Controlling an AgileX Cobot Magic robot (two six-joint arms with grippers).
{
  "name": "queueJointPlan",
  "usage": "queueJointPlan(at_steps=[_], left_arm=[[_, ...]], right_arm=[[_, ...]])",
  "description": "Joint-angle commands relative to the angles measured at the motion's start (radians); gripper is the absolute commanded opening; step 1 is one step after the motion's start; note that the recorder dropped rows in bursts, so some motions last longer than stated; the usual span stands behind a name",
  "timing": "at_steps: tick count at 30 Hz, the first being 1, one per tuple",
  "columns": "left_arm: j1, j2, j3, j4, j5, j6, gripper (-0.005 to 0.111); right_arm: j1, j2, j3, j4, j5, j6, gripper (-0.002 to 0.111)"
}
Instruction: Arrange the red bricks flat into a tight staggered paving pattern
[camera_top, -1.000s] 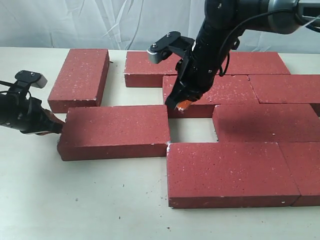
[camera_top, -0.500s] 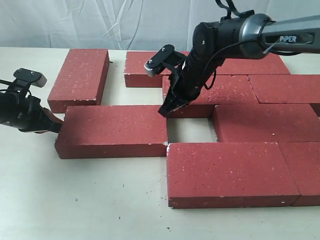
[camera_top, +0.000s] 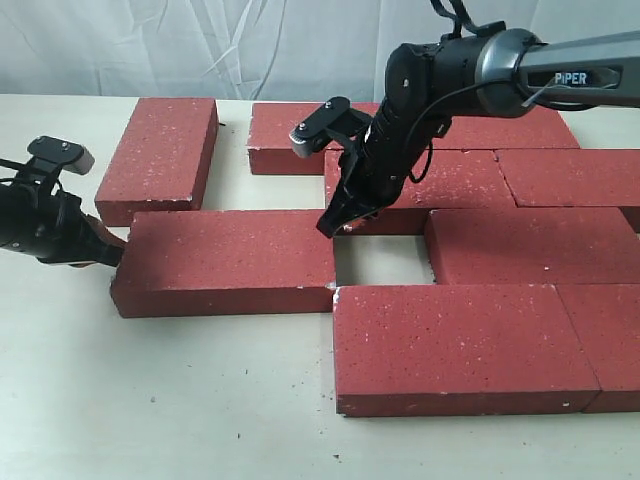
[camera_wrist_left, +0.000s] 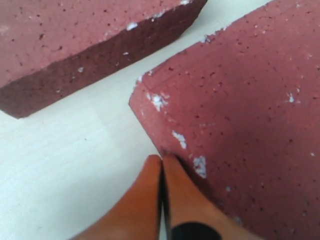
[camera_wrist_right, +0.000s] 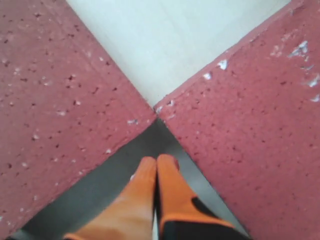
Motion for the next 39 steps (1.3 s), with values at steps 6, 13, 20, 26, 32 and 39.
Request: queueJointPlan(at_steps=[6,13,20,26,32,39], left_arm=[[-0.009,-0.01,-0.002,0.009,0.006,-0.004,0.0],[-0.009,-0.01,-0.002,0.013,0.008,-0.004,0.0],[-0.009,-0.01,-0.002,0.013,0.057,0.003,0.0],[-0.009,-0.01,-0.002,0.012,0.099,0.005,0.0],[-0.009,-0.01,-0.002,0.003,0.099,0.005,0.0],[-0.021,-0.01,-0.002,-0.066,0.095,0.043,0.0]], right_arm=[[-0.005,-0.052,0.0,0.011,0.13,0.005,-0.001],[-0.005,0.027,0.0,0.037,0.122,0.005,-0.001],[-0.004,0.015,0.0,0.099,0.144,-0.006,-0.001],[-0.005,-0.032,-0.002,-0.049,0.168,0.044,-0.001],[-0.005,-0.041,-0.002,-0.178,0.234,0.119,-0.001],[-0.005,-0.072,-0.002,-0.235,0.233,0.131,-0.001]])
